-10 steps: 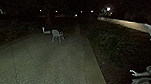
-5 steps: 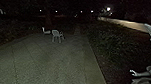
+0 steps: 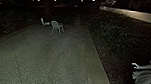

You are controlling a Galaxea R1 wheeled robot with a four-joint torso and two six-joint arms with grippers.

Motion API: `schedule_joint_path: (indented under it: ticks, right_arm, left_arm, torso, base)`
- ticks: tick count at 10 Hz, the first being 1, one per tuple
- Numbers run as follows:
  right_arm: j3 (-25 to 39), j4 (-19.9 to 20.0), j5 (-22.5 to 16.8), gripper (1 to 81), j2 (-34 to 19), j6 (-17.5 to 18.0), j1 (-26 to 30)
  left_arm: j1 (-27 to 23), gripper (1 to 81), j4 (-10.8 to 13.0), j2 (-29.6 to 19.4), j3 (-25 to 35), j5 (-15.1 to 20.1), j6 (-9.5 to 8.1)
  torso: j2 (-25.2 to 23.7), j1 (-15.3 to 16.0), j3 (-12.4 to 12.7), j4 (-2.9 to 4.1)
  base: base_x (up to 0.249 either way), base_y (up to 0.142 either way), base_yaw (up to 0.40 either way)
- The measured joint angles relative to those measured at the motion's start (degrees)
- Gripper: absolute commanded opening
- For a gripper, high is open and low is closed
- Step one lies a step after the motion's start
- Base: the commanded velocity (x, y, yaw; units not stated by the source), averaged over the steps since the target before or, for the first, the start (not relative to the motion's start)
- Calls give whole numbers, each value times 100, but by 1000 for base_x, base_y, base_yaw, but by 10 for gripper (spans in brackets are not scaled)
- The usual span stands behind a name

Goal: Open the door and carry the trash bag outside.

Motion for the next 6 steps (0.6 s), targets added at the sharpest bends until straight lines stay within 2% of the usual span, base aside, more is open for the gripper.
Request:
schedule_joint_path:
  ticks: [3,6]
  right_arm:
    - [0,2,33,811,0,0,94]
    - [0,5,30,811,0,0,138]
  left_arm:
    - [-651,10,0,-702,544,72,-569]
    - [-1395,10,0,-929,679,345,-992]
  torso:
    - [5,8,-579,0]
    - [9,10,-684,0]
  base:
    - [0,0,0]
    - [0,0,0]
